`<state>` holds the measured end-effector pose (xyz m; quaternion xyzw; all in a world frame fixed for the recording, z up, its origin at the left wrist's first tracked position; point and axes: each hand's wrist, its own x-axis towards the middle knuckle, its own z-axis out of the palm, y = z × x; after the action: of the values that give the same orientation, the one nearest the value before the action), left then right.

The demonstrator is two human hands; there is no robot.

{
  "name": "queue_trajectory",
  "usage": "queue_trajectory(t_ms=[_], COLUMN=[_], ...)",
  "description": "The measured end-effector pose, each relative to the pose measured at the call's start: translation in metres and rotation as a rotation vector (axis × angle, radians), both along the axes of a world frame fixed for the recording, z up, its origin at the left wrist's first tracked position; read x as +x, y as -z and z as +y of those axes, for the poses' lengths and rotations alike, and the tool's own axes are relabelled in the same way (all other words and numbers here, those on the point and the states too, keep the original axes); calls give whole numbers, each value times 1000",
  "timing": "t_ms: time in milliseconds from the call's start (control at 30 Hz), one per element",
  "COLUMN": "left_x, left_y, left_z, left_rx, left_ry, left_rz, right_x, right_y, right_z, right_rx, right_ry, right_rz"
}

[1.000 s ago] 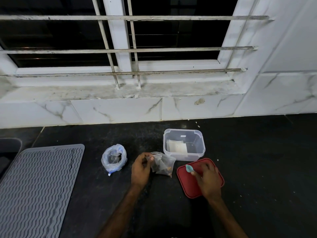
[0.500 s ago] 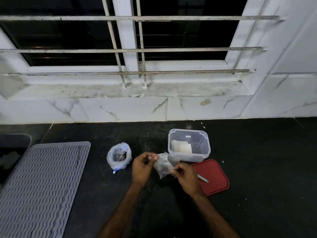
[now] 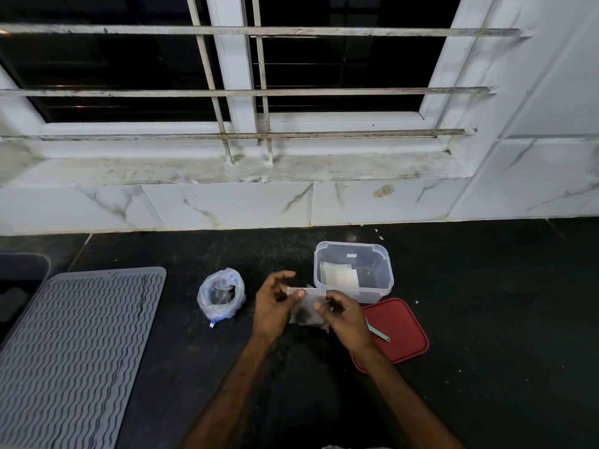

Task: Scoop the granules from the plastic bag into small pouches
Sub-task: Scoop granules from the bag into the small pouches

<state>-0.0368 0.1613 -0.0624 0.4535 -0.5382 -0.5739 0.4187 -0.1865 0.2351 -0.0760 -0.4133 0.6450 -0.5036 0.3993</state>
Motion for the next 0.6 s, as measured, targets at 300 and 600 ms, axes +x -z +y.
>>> queue_trajectory(t_ms=[300, 600], left_x=[3, -2], left_y=[1, 0], left_z=[7, 8], left_rx=[-137, 27], left_ry=[36, 119], left_rz=[-75, -22], right_x=[2, 0], right_y=[1, -7], right_z=[-9, -9], right_rx=[-27, -28], right_ry=[27, 75], right_rz=[152, 129])
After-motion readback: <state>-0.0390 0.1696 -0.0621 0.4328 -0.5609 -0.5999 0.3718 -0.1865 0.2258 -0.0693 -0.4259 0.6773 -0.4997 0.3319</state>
